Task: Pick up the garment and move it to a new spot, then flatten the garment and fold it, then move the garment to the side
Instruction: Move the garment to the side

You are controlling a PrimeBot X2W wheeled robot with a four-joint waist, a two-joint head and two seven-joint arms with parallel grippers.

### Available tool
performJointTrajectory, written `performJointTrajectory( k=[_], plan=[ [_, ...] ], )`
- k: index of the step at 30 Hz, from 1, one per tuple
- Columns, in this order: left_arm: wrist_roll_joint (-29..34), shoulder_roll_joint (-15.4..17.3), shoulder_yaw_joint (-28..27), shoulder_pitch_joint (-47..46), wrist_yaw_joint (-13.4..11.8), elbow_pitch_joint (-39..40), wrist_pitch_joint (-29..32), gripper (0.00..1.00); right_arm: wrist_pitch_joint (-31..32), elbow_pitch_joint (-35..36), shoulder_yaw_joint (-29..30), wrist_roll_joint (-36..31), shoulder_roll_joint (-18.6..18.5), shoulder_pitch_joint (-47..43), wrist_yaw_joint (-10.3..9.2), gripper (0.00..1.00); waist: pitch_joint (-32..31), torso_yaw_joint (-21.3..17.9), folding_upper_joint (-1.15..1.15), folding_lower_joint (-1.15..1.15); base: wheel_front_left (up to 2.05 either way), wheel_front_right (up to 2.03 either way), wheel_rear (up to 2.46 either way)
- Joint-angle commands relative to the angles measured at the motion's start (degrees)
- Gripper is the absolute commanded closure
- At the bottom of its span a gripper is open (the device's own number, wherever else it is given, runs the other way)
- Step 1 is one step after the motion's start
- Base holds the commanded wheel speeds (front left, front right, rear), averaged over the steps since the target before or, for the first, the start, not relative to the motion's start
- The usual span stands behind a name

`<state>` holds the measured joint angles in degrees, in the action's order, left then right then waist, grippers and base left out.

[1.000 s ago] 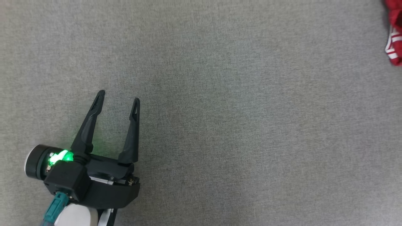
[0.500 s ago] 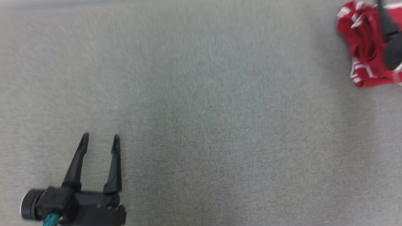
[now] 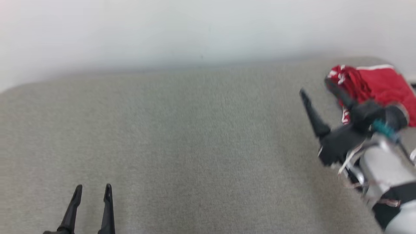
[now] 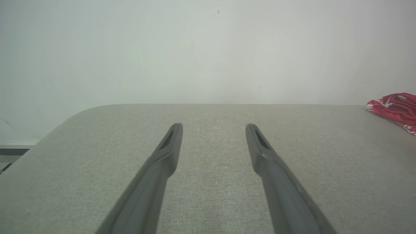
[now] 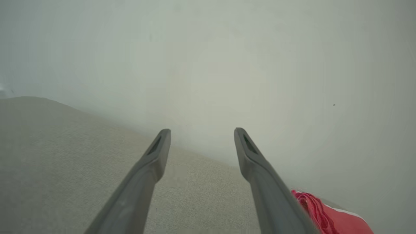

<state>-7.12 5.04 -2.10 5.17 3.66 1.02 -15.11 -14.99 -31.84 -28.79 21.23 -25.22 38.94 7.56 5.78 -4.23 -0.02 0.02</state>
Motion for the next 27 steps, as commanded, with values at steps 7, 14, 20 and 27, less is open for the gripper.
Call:
performJointTrajectory(
  k=[7, 14, 20, 27],
  plan=[
    [-0.82, -0.01, -0.9, 2.63, 0.39, -0.53, -0.01, 0.0, -0.23, 8.38, 7.87, -3.24, 4.22, -14.95, -0.14, 0.0, -8.75, 3.08, 0.02, -0.02, 0.0, 0.0, 0.0],
    [-1.09, 0.1, -0.97, 3.29, 0.82, -1.76, -0.01, 0.0, -0.23, 14.28, 14.5, -5.67, 7.04, -25.26, -0.14, 0.0, -10.28, 4.07, 0.02, -0.02, 0.0, 0.0, 0.0],
    [-1.57, 0.59, -0.23, 3.47, 1.67, -3.83, -0.01, 0.0, -0.23, 19.72, 21.49, -9.05, 10.23, -35.23, -0.14, 0.0, -11.83, 5.41, 0.02, -0.02, 0.0, 0.0, 0.0],
    [-2.83, 1.43, -0.01, 4.18, 2.28, -4.76, -0.01, 0.0, 0.02, 23.85, 26.47, -11.01, 14.2, -43.8, -0.14, 0.0, -13.49, 6.04, 0.02, -0.02, 0.0, 0.0, 0.0]
  ],
)
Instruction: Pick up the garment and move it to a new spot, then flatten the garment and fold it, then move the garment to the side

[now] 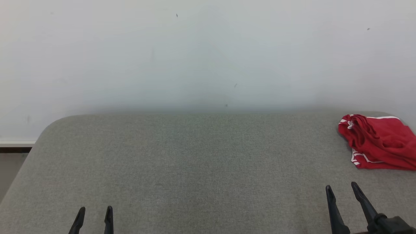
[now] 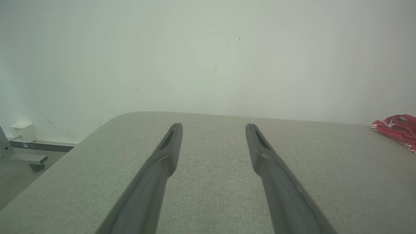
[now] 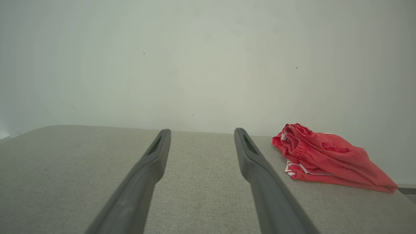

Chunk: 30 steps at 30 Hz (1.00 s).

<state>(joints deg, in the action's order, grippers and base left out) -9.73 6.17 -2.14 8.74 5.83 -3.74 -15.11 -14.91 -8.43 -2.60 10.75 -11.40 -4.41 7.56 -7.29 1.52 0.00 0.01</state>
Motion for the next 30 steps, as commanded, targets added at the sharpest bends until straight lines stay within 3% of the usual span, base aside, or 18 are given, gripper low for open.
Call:
performJointTrajectory(
  k=[1, 11, 25, 26, 30],
  plan=[
    [-0.41, 0.4, 0.06, 0.81, 0.19, -0.13, -0.01, 0.0, 0.14, 1.07, 0.7, -0.7, 0.77, -1.38, -0.14, 0.0, -0.58, 0.3, 0.0, -0.01, 0.0, 0.0, 0.0],
    [-2.18, 0.91, 1.03, 1.06, 0.52, -1.09, 0.04, 0.0, 2.29, 5.09, 3.52, -1.88, 3.69, -4.07, -0.14, 0.0, -1.55, -0.09, 0.0, -0.01, 0.0, 0.0, 0.0],
    [-2.8, 1.07, 1.81, 0.33, -0.01, -1.47, 0.21, 0.0, 3.06, 4.48, 3.58, -0.54, 4.26, -3.73, -0.14, 0.0, -1.4, -0.11, 0.0, -0.01, 0.0, 0.0, 0.0],
    [-2.74, 0.8, 1.77, 0.71, 0.16, -1.66, 0.31, 1.0, 3.08, 4.34, 3.46, -0.69, 4.19, -3.75, 0.0, 1.0, -1.4, -0.11, 0.0, -0.01, 0.0, 0.0, 0.0],
    [-3.28, 0.15, 1.76, 1.35, 0.24, -3.88, 0.63, 1.0, 3.42, 2.13, 3.4, -0.36, 4.53, -4.67, 0.0, 1.0, -1.38, -0.11, 0.0, -0.01, 0.0, 0.0, 0.0]
  ],
)
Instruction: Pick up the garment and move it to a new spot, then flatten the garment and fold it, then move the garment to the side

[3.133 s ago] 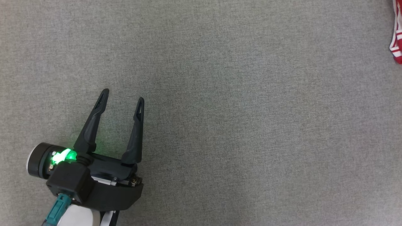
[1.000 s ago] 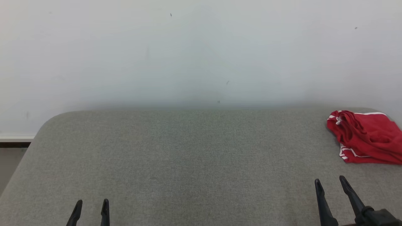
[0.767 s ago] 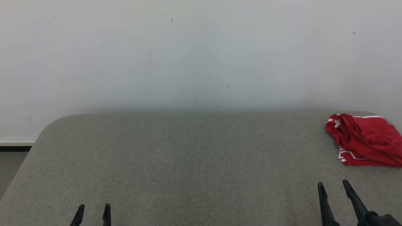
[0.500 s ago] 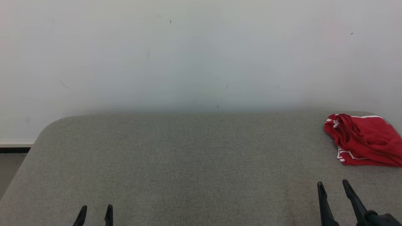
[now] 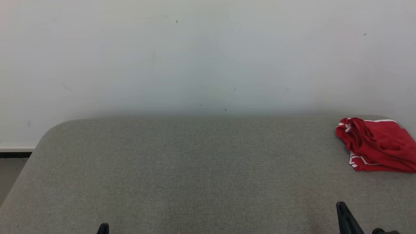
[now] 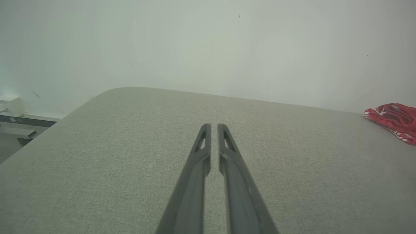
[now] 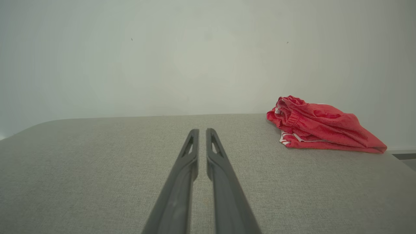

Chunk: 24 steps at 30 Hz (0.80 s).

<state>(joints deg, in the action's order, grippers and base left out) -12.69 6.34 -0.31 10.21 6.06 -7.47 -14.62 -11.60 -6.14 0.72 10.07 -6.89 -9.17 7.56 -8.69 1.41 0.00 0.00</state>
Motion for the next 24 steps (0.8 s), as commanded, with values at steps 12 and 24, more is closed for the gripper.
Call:
performJointTrajectory(
  k=[12, 24],
  plan=[
    [-10.49, -0.71, -1.01, -2.2, 0.19, -1.96, 2.98, 1.0, 2.55, -2.06, 0.89, 10.76, 0.68, 1.71, -0.01, 1.0, 0.68, -0.11, 0.0, 0.0, 0.0, 0.0, 0.0],
    [-22.03, -1.15, -1.8, -4.6, 0.41, -2.6, 5.89, 1.0, 5.07, -2.92, 1.67, 22.67, 1.22, 4.04, -0.02, 1.0, 1.53, -0.25, 0.0, 0.0, 0.0, 0.0, 0.0]
  ],
)
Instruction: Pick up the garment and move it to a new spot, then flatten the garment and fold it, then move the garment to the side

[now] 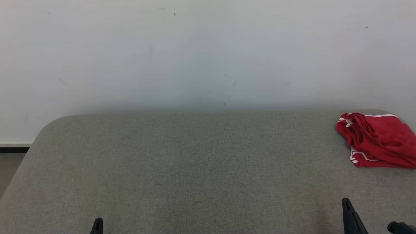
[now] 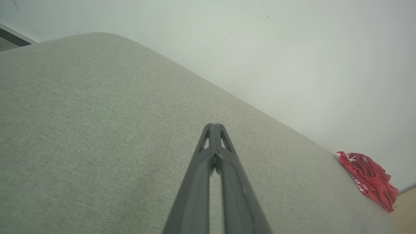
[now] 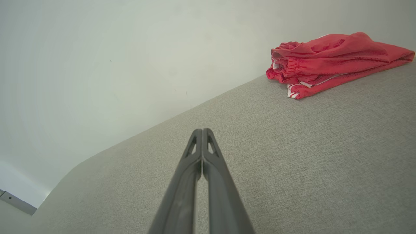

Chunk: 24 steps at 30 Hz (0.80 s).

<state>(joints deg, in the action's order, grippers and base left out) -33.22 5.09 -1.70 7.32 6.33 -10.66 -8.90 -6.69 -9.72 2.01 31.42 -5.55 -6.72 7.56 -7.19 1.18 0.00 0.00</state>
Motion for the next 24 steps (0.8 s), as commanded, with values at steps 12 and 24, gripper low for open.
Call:
performJointTrajectory(
  k=[12, 24],
  plan=[
    [-11.53, -0.29, -1.18, -3.89, 0.32, -0.06, 2.84, 1.0, 2.41, -0.19, 1.1, 11.69, 0.37, 3.67, -0.04, 1.0, 0.87, -0.14, 0.0, 0.0, 0.0, 0.0, 0.0],
    [-20.27, -0.64, -1.9, -5.85, 0.51, -0.67, 5.16, 1.0, 4.42, -0.93, 1.77, 20.76, 0.8, 5.52, -0.05, 1.0, 1.71, -0.28, 0.0, 0.0, 0.0, 0.0, 0.0]
  ],
)
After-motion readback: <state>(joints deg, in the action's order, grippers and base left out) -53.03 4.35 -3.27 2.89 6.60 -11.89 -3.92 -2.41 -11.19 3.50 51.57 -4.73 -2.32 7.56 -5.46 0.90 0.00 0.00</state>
